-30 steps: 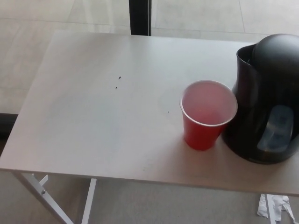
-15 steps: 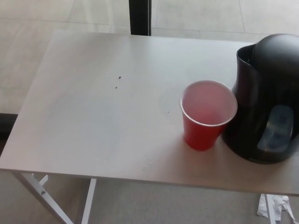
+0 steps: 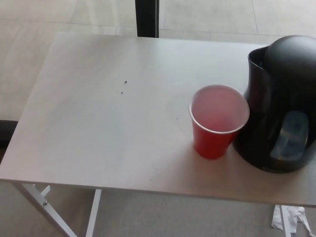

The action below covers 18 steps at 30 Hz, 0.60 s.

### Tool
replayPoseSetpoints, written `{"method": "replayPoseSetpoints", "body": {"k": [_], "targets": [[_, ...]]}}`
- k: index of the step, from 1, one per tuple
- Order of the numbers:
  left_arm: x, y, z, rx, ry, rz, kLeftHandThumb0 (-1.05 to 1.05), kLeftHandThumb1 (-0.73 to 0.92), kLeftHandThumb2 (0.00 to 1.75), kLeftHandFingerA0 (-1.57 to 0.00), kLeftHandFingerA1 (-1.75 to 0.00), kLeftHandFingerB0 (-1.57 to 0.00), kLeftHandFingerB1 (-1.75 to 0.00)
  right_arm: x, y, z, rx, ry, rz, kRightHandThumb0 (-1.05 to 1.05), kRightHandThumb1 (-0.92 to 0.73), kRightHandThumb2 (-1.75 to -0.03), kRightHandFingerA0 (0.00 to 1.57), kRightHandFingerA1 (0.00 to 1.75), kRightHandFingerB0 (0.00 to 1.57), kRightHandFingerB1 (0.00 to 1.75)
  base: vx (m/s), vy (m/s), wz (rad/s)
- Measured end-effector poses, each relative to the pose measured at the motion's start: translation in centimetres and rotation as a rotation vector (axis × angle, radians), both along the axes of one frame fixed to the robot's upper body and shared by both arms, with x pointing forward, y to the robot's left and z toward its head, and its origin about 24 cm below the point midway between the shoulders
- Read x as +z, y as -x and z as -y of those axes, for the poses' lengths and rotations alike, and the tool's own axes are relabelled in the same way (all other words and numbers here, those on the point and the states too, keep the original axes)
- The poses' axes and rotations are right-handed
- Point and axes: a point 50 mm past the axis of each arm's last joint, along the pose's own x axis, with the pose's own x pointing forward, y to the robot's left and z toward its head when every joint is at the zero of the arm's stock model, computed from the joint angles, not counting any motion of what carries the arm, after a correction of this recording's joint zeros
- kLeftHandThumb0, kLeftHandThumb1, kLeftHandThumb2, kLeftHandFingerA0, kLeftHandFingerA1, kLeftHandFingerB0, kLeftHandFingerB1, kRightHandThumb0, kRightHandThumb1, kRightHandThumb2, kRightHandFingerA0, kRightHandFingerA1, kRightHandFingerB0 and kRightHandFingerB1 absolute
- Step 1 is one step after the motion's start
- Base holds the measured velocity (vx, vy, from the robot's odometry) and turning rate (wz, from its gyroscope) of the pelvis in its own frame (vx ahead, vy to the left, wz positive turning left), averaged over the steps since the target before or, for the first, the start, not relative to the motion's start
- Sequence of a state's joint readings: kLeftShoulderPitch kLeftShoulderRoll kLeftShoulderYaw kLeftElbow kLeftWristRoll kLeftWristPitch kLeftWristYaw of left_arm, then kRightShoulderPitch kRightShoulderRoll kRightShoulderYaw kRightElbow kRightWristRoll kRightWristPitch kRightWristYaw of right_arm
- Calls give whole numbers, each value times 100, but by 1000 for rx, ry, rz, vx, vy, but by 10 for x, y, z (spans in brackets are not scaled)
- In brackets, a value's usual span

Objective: The robot uses its right hand to lift up a kettle kept on the middle of the desk by its handle and tilt it into a glass kept next to it to pour out water

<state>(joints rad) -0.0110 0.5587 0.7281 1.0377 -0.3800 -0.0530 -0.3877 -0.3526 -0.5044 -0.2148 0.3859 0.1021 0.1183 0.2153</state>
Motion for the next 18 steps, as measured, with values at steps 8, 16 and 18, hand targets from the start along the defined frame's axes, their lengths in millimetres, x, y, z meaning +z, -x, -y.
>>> {"method": "replayPoseSetpoints", "body": {"k": [8, 16, 18], "targets": [[0, 0, 0, 0, -1, -1, -105, 74, 87, -120, -102, -88, -131, 5, -1, -4, 4, 79, 54, -15, -51, -115, 118, 140, 99, 128, 0, 0, 0], [0, 0, 0, -1, -2, 0, -105, 73, 88, -124, -100, -94, -127, 8, -5, -5, 13, 114, 93, -13, -53, -112, 91, 171, 79, 156, 0, 0, 0], [0, 0, 0, -1, -2, 1, -105, 53, 123, -125, -96, -100, -128, 11, -7, -7, 20, 122, 106, -17, -48, -116, 120, 139, 100, 127, 0, 0, 0]]}}
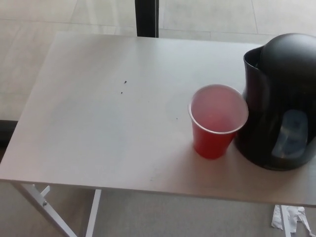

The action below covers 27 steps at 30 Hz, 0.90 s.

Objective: The robot uses its right hand to lift up a kettle kept on the middle of the desk by its handle and tilt it into a glass kept next to it to pour out water

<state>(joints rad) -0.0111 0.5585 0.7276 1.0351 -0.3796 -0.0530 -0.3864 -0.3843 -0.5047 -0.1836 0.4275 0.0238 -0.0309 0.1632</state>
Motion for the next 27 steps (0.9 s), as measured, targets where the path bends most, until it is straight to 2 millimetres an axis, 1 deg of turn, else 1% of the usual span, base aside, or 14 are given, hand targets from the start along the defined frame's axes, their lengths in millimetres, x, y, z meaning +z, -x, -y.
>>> {"method": "replayPoseSetpoints", "body": {"k": [1, 2, 7, 9, 13, 14, 18, 19, 21, 22, 23, 24, 26, 27], "targets": [[0, 0, 0, 0, 0, 0, -105, 53, 123, -125, -96, -100, -128, 2, -1, -1, 5, 5, 9, -17, -48, -116, 120, 139, 100, 127, 0, 0, 0], [0, 0, 0, 0, 0, 0, -105, 73, 88, -126, -100, -97, -125, 5, -3, -3, 12, 13, 22, -8, -46, -124, 91, 169, 81, 154, 0, 0, 0], [1, -1, 0, -2, -2, 2, -105, 73, 88, -125, -98, -94, -126, 21, -10, -10, 42, 45, 91, -7, -45, -127, 92, 170, 82, 156, 0, 0, 0], [1, -1, 0, -2, -3, 2, -105, 74, 88, -122, -101, -94, -129, 26, -12, -12, 54, 58, 114, -14, -52, -111, 91, 168, 82, 153, 0, 0, 0], [1, -1, 0, -4, -3, 2, -105, 74, 88, -121, -102, -93, -128, 34, -15, -17, 78, 92, 145, -16, -56, -105, 93, 167, 84, 149, 0, 0, 0], [1, -1, 0, -4, -3, 3, -105, 74, 88, -123, -101, -96, -125, 36, -15, -19, 86, 104, 153, -15, -54, -109, 94, 168, 78, 146, 0, 0, 0], [1, -3, 0, -3, -4, 7, -105, 73, 87, -125, -100, -101, -120, 45, -16, -26, 125, 165, 188, -13, -49, -117, 87, 173, 75, 156, 0, 0, 0], [2, -4, 0, -3, -5, 9, -105, 55, 125, -125, -97, -100, -128, 49, -16, -28, 136, 184, 199, -12, -48, -121, 86, 174, 74, 157, 0, 0, 0], [3, -6, 0, -5, -7, 13, -105, 57, 126, -124, -101, -95, -129, 54, -16, -32, 155, 216, 216, -11, -52, -117, 85, 175, 73, 160, 0, 0, 0], [3, -7, 0, -6, -8, 14, -105, 57, 124, -122, -102, -93, -128, 58, -17, -35, 169, 236, 229, -18, -51, -115, 117, 139, 97, 127, 0, 0, 0], [3, -7, 1, -8, -9, 14, -105, 57, 124, -123, -99, -94, -130, 61, -17, -37, 178, 249, 237, -17, -64, -96, 83, 175, 70, 164, 0, 0, 0], [3, -7, 0, -9, -10, 15, -105, 54, 126, -126, -95, -97, -132, 64, -17, -38, 188, 263, 248, -20, -74, -82, 82, 175, 70, 162, 0, 0, 0], [4, -8, 0, -10, -11, 17, -105, 54, 123, -124, -98, -95, -131, 71, -18, -42, 209, 291, 268, -17, -71, -86, 82, 175, 71, 161, 0, 0, 0], [5, -9, 0, -12, -13, 19, -105, 73, 88, -124, -101, -95, -126, 75, -18, -44, 220, 309, 280, -18, -70, -85, 81, 175, 70, 159, 0, 0, 0]]}}
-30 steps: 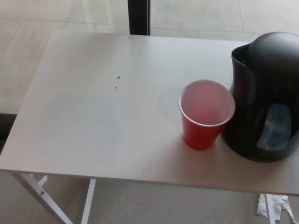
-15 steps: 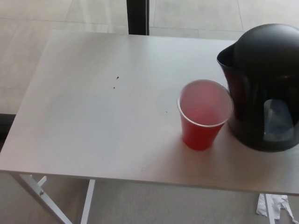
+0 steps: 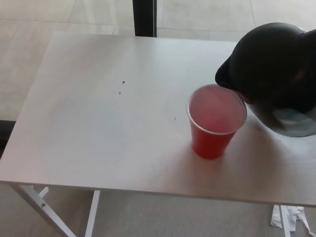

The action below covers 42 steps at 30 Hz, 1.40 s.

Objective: The robot uses its right hand to lift up a kettle kept on the middle of the desk by its handle and tilt it into a glass kept next to it to pour out water

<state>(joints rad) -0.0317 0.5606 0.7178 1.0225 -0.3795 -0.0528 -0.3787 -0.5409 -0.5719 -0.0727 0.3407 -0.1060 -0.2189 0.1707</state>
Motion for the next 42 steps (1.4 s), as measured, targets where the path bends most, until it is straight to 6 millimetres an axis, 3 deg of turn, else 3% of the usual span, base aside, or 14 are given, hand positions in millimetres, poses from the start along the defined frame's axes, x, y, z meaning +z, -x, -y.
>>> {"method": "replayPoseSetpoints", "body": {"k": [1, 8, 11, 12, 13, 14, 15, 18, 19, 20, 21, 30, 35, 42], "targets": [[0, 0, 0, -1, -1, 1, -105, 56, 124, -123, -99, -92, -131, 2, -1, -1, 7, 10, 7, -13, -62, -97, 78, 173, 71, 160, 0, 0, 0], [1, -2, 0, -2, -1, 6, -105, 75, 88, -127, -100, -95, -126, 10, -5, -4, 35, 56, 24, -17, -59, -106, 76, 175, 68, 164, 0, 0, 0], [1, -3, 0, -3, -2, 9, -105, 74, 88, -126, -99, -93, -127, 14, -7, -5, 52, 71, 32, -36, -83, -67, 79, 175, 67, 165, 0, 0, 0], [2, -3, 0, -3, -2, 10, -105, 52, 124, -128, -93, -96, -133, 15, -9, -6, 59, 76, 32, -33, -83, -67, 79, 175, 67, 164, 0, 0, 0], [2, -4, 0, -3, -2, 11, -105, 77, 90, -127, -97, -95, -127, 16, -10, -7, 66, 81, 33, -33, -81, -67, 80, 175, 69, 163, 0, 0, 0], [2, -4, 0, -3, -2, 12, -105, 53, 125, -126, -95, -95, -133, 18, -11, -8, 76, 89, 33, -35, -82, -68, 81, 175, 69, 163, 0, 0, 0], [2, -4, 0, -3, -3, 12, -105, 53, 125, -126, -95, -95, -133, 20, -12, -9, 84, 95, 35, -35, -82, -68, 81, 175, 69, 163, 0, 0, 0], [3, -7, 0, -3, -6, 16, -105, 75, 89, -126, -99, -93, -127, 34, -13, -15, 135, 145, 52, -32, -78, -68, 80, 175, 67, 162, 0, 0, 0], [4, -8, 0, -3, -8, 18, -105, 55, 127, -127, -94, -94, -133, 39, -13, -16, 150, 167, 57, -38, -78, -68, 83, 175, 66, 167, 0, 0, 0], [5, -9, 0, -4, -11, 19, -105, 76, 89, -125, -100, -91, -131, 43, -13, -17, 164, 187, 61, -36, -80, -70, 82, 175, 65, 171, 0, 0, 0], [6, -10, -1, -4, -15, 19, -105, 57, 127, -128, -95, -92, -135, 46, -13, -19, 177, 201, 63, -35, -83, -66, 78, 175, 66, 165, 0, 0, 0], [12, -14, -3, -10, -38, 15, -105, 57, 126, -131, -93, -93, -134, 54, -11, -30, 302, 308, 47, -48, -89, -66, 74, 174, 64, 163, 0, 0, 0], [13, -14, -4, -10, -46, 12, -105, 58, 126, -128, -94, -90, -133, 55, -8, -35, 358, 393, 31, -13, -77, -69, 71, 172, 63, 159, 0, 0, 0], [15, -15, -5, -16, -55, 12, -105, 58, 127, -128, -95, -90, -134, 53, -9, -38, 375, 482, 9, -20, -83, -74, 80, 175, 68, 161, 0, 0, 0]]}}
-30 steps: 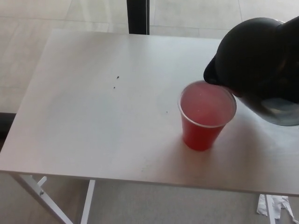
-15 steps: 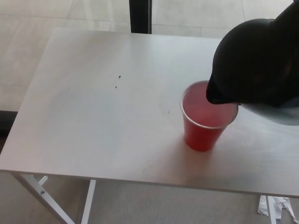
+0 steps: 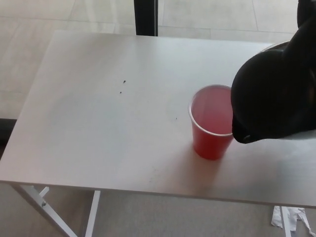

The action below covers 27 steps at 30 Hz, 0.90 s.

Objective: The robot uses its right hand to lift up a kettle kept on the middle of the desk by its handle and tilt it into a glass kept next to it to pour out water

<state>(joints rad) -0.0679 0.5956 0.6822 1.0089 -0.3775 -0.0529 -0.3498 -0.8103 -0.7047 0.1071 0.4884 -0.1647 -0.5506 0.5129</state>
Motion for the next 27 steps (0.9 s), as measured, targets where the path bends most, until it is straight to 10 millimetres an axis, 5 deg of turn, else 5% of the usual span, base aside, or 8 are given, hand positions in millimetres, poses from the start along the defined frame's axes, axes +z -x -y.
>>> {"method": "replayPoseSetpoints", "body": {"k": [7, 8, 10, 11, 14, 19, 26, 27], "targets": [[4, -3, 0, -10, -15, 10, -105, 55, 126, -128, -93, -91, -135, -2, -3, 3, -46, 38, 3, -21, -78, -74, 83, 175, 69, 161, 0, 0, 0], [4, -3, 0, -10, -15, 10, -105, 75, 88, -126, -99, -90, -132, -2, -3, 3, -53, 38, 7, -14, -70, -88, 85, 175, 70, 159, 0, 0, 0], [4, -3, 0, -10, -15, 9, -105, 75, 88, -126, -99, -90, -132, -1, -3, 4, -72, 39, 17, -14, -70, -88, 85, 175, 70, 159, 0, 0, 0], [4, -3, 0, -10, -15, 9, -105, 58, 126, -129, -91, -89, -136, -1, -4, 4, -80, 39, 23, -10, -67, -96, 85, 168, 76, 147, 0, 0, 0], [4, -2, 0, -10, -16, 8, -105, 55, 126, -130, -93, -91, -136, 1, -5, 7, -114, 29, 40, -10, -71, -85, 87, 160, 82, 131, 0, 0, 0], [4, -2, 0, -11, -18, 7, -105, 54, 125, -129, -91, -96, -132, 9, -7, 9, -154, 2, 82, -14, -70, -84, 85, 175, 71, 164, 0, 0, 0], [4, -1, 0, -11, -18, 6, -105, 55, 126, -130, -91, -94, -133, 15, -13, 7, -218, -23, 120, -6, -56, -117, 93, 172, 82, 152, 0, 0, 0], [4, -1, 0, -11, -18, 6, -105, 58, 127, -128, -96, -89, -133, 17, -13, 8, -228, -25, 127, -9, -52, -115, 124, 142, 101, 127, 0, 0, 0]]}}
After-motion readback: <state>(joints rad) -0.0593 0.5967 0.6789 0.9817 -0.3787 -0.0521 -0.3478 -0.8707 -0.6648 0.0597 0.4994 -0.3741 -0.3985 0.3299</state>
